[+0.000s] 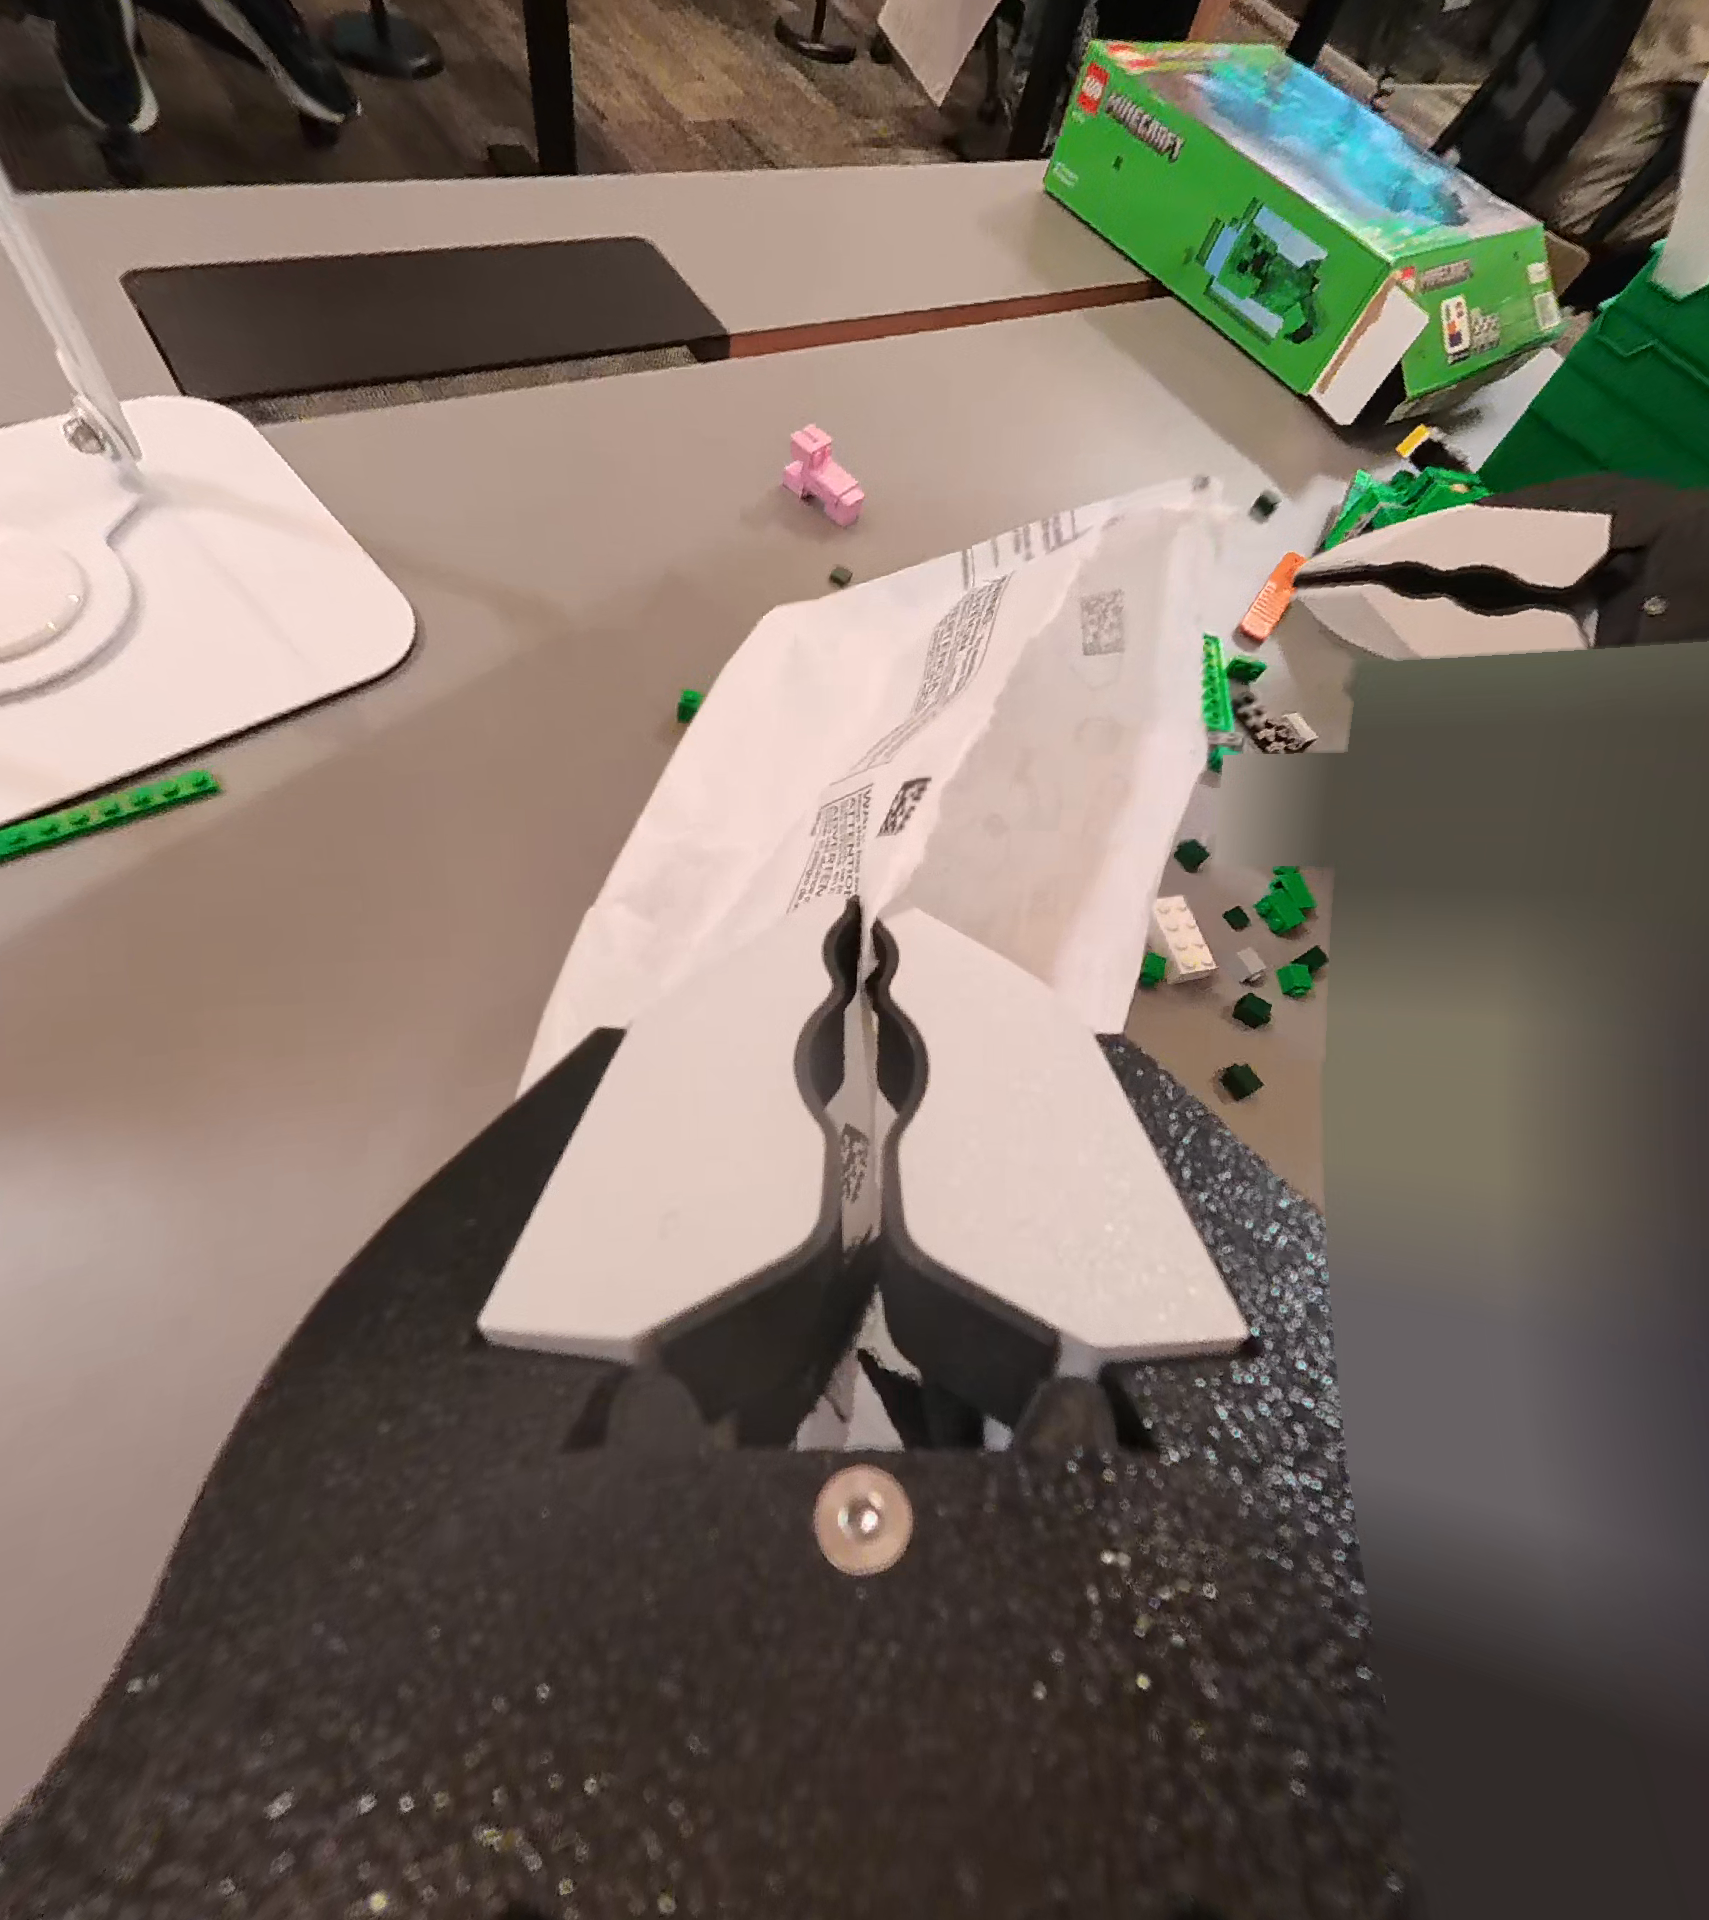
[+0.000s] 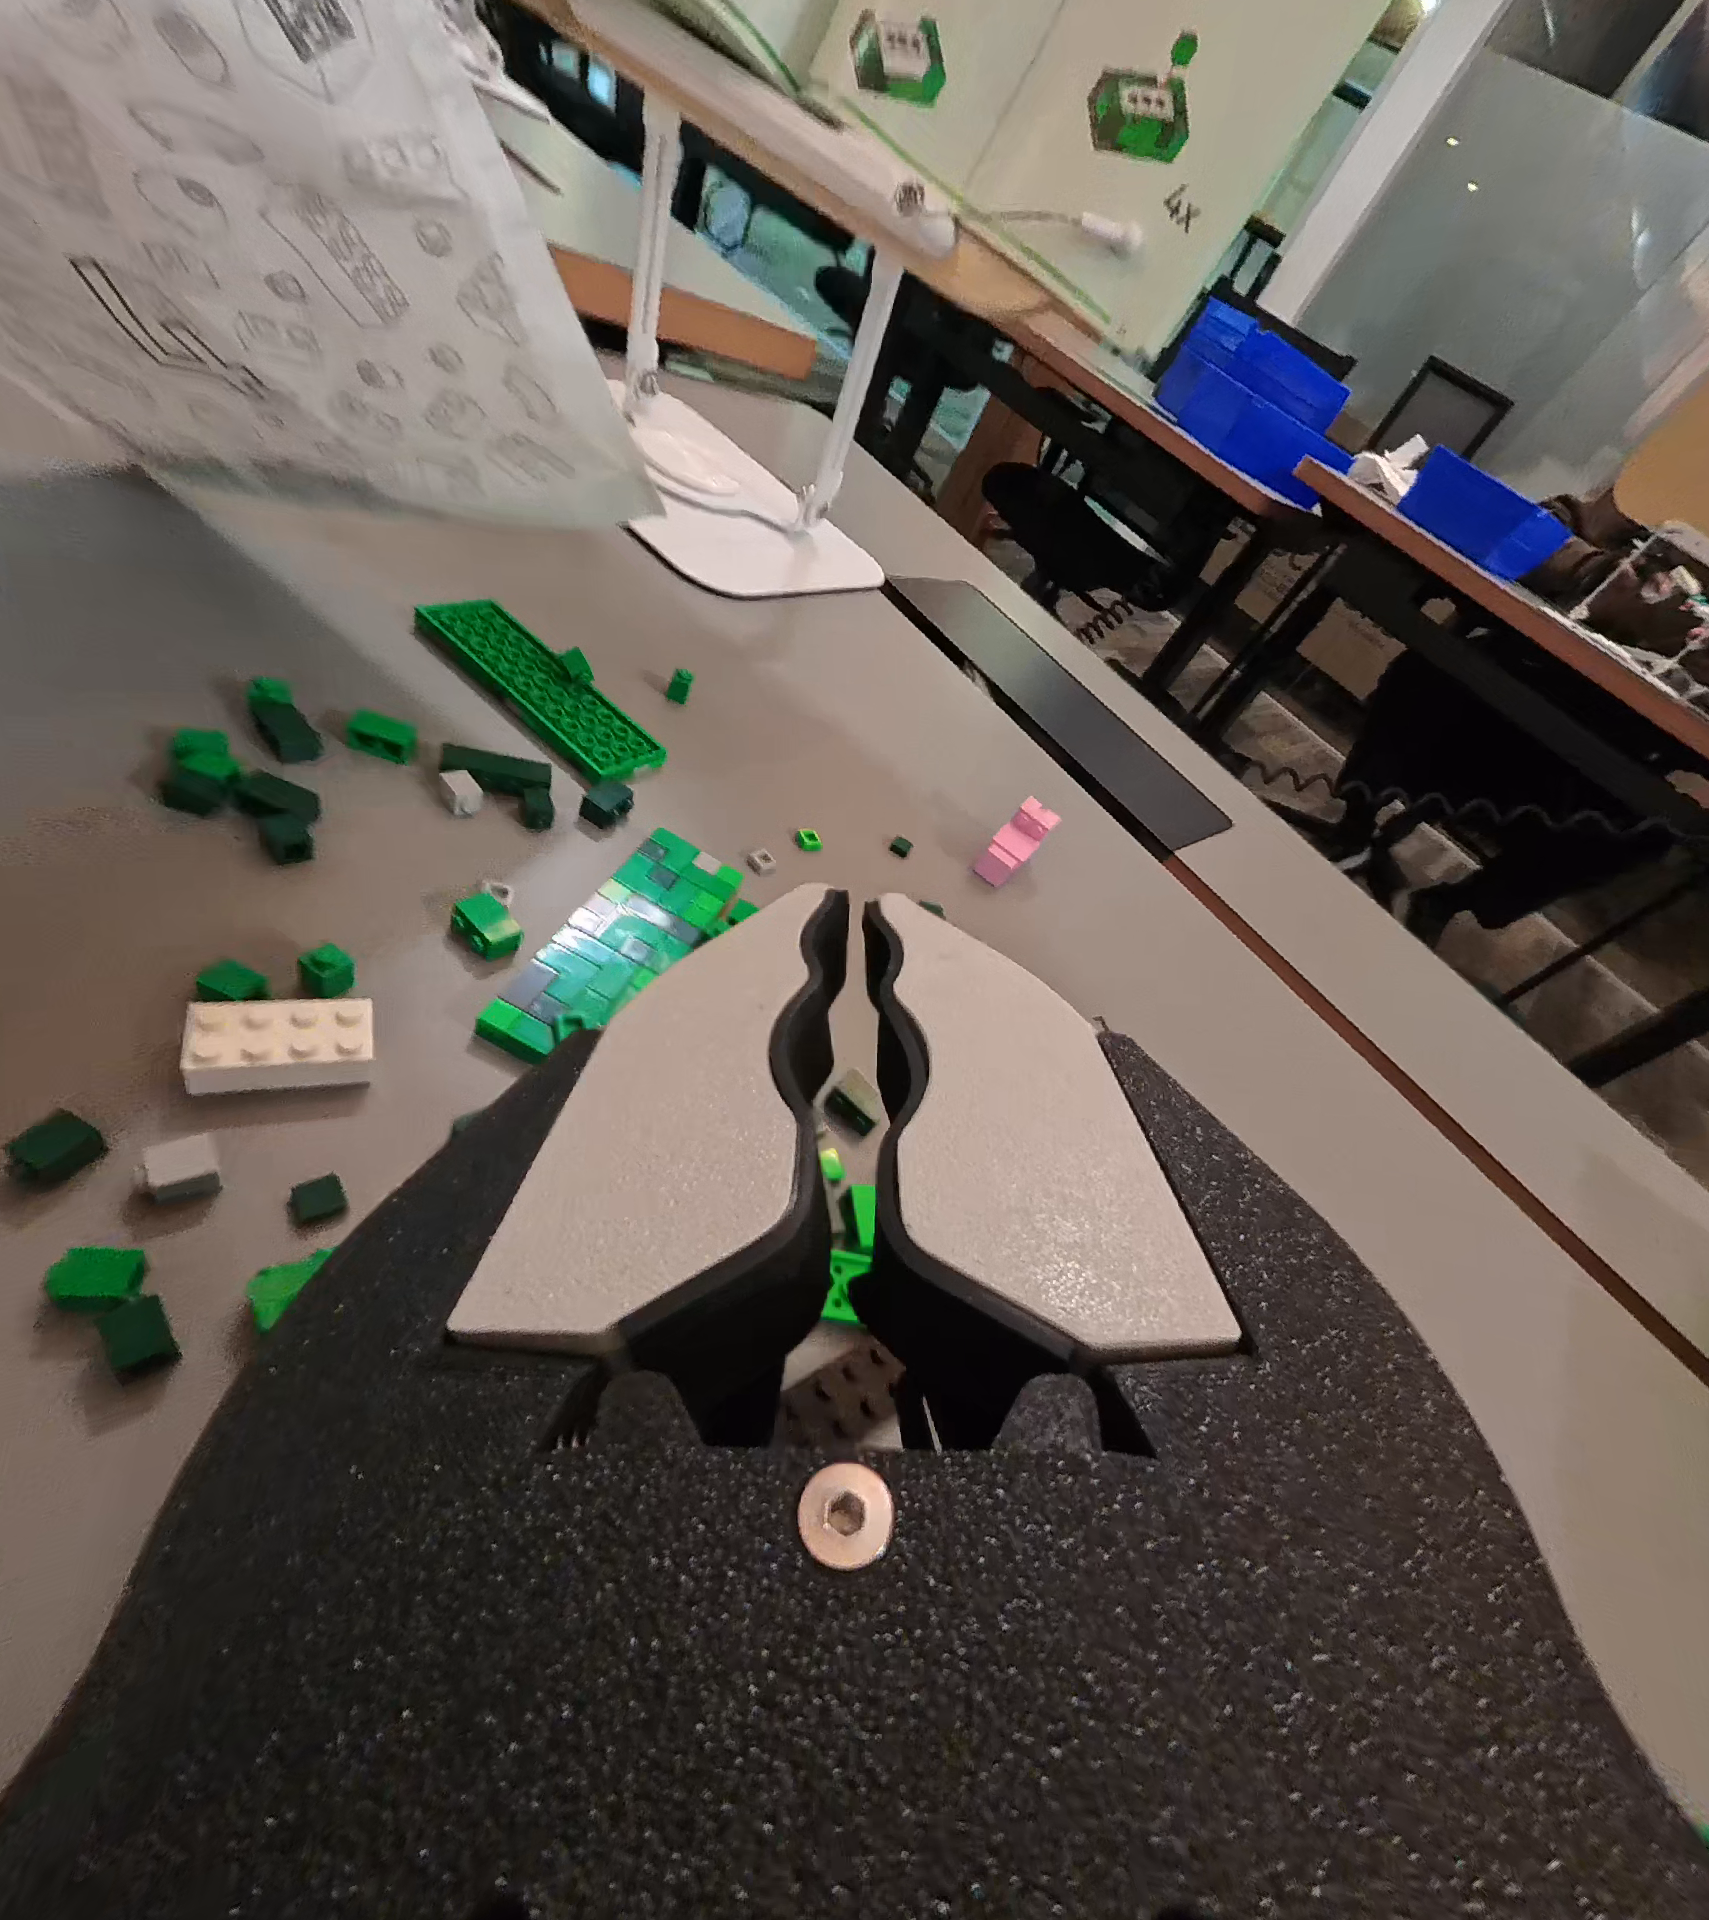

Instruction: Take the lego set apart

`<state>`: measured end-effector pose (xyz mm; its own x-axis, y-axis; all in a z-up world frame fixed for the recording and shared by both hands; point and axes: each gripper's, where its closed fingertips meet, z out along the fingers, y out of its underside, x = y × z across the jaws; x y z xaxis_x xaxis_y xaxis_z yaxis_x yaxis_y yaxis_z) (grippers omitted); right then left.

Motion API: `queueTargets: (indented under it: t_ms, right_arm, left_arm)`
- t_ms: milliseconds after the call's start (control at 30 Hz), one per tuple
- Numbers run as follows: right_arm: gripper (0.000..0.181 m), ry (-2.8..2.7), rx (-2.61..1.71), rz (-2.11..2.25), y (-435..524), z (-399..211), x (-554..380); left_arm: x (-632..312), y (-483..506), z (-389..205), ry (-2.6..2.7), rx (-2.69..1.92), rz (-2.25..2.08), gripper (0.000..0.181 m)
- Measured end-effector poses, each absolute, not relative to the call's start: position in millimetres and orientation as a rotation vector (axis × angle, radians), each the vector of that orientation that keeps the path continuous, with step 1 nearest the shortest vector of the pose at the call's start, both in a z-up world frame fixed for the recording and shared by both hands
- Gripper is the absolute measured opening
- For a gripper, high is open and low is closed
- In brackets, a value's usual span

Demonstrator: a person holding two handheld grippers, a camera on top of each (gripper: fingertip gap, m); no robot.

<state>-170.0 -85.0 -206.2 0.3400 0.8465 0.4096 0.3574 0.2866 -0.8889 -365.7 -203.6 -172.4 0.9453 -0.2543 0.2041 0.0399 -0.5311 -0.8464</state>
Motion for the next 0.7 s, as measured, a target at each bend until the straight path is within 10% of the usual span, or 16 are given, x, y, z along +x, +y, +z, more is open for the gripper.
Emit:
queueTargets:
  t_ms: [33, 700]
  right_arm:
    - [0.002, -1.236, -1.299, 0.501, -87, -203, -171]
    - [0.011, -1.413, -1.386, 0.762, -111, -207, -156]
  left_arm:
    - [-363, -203, -171, 0.159, -2.094, -0.375, 0.000]
    - [-346, -198, -175, 0.235, -2.124, -0.344, 0.000]
